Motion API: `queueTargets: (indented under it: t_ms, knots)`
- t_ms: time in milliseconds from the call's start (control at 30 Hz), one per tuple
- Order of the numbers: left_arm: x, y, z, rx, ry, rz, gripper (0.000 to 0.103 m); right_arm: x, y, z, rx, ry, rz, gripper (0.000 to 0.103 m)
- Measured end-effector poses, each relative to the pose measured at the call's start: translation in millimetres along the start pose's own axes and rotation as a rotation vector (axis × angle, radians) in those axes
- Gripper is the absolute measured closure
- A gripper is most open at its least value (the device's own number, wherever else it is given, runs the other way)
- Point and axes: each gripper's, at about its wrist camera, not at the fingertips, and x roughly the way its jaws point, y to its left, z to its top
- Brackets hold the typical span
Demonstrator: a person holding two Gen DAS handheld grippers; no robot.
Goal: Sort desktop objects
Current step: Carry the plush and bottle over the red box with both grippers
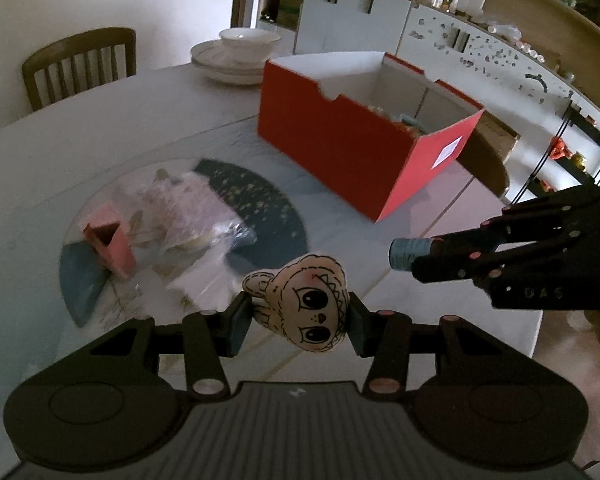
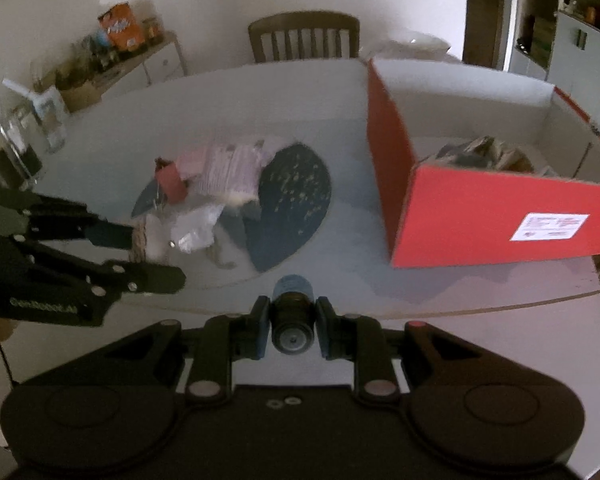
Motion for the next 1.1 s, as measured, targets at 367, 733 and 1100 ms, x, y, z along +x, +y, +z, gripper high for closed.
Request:
queueTargets:
  t_ms: [367, 733, 1100]
  knots:
    - [-10, -36, 41, 0.058, -0.028, -0.010, 0.055, -48, -35, 19, 0.052, -0.092, -0.025, 0.080]
    - [3, -69, 91, 0.103, -0.069, -0.036, 0.055, -72, -90, 50, 0.089, -0.162, -0.061, 0.080]
    - [38, -97, 146, 0.167, -0.077, -0.022, 0.055, -68, -141, 76, 0.055, -0.194, -0.095, 0.080]
